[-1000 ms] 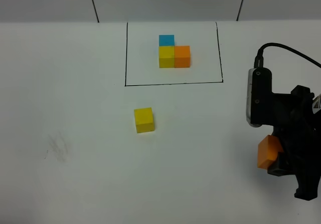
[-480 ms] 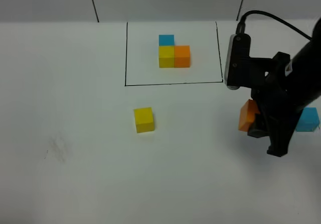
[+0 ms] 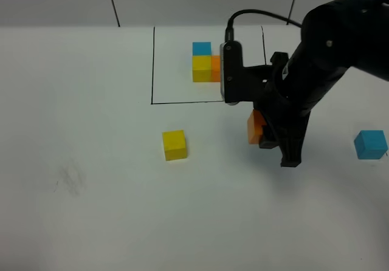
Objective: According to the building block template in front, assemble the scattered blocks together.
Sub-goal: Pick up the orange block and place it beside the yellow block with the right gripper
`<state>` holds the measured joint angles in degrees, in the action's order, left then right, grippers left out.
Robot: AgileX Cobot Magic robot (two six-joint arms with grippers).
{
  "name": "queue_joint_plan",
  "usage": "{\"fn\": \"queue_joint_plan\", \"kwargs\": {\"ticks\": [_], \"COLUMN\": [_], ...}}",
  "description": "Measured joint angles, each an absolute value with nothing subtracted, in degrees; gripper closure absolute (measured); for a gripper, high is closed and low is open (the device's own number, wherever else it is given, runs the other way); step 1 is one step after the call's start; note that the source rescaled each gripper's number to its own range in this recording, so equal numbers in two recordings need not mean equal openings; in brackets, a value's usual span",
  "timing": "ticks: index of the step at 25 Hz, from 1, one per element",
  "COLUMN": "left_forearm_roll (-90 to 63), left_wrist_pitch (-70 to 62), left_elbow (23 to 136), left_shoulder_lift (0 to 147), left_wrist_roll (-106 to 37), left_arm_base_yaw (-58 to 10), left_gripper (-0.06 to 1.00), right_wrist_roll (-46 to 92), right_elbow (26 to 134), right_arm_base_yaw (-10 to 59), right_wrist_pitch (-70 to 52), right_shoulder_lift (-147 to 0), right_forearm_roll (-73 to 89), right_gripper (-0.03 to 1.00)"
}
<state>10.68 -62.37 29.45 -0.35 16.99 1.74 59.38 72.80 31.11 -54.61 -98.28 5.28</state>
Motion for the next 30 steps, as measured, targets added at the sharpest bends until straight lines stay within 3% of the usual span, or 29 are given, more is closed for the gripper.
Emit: {"fn": "queue_joint_plan", "kwargs": {"ticks": [13, 30], "left_forearm_roll": [10.7, 10.7], "left_wrist_pitch": [-62.4, -62.4], "left_elbow": [29.4, 29.4], "left_shoulder_lift": [-0.4, -0.4], "left_wrist_roll": [17.0, 17.0], "left_arm_base_yaw": [1.7, 1.7], "left_gripper": [0.94, 0.94], "right_wrist_roll": [70.1, 67.5], "right_elbow": [82.4, 100.5], "right_arm_base_yaw": [32.2, 36.4], "right_wrist_pitch": [-56.3, -61.0], "right_shoulder_lift": [-110.0, -121.7], "right_forearm_roll": [9.7, 8.5], "right_gripper": [0.45, 0.45]}}
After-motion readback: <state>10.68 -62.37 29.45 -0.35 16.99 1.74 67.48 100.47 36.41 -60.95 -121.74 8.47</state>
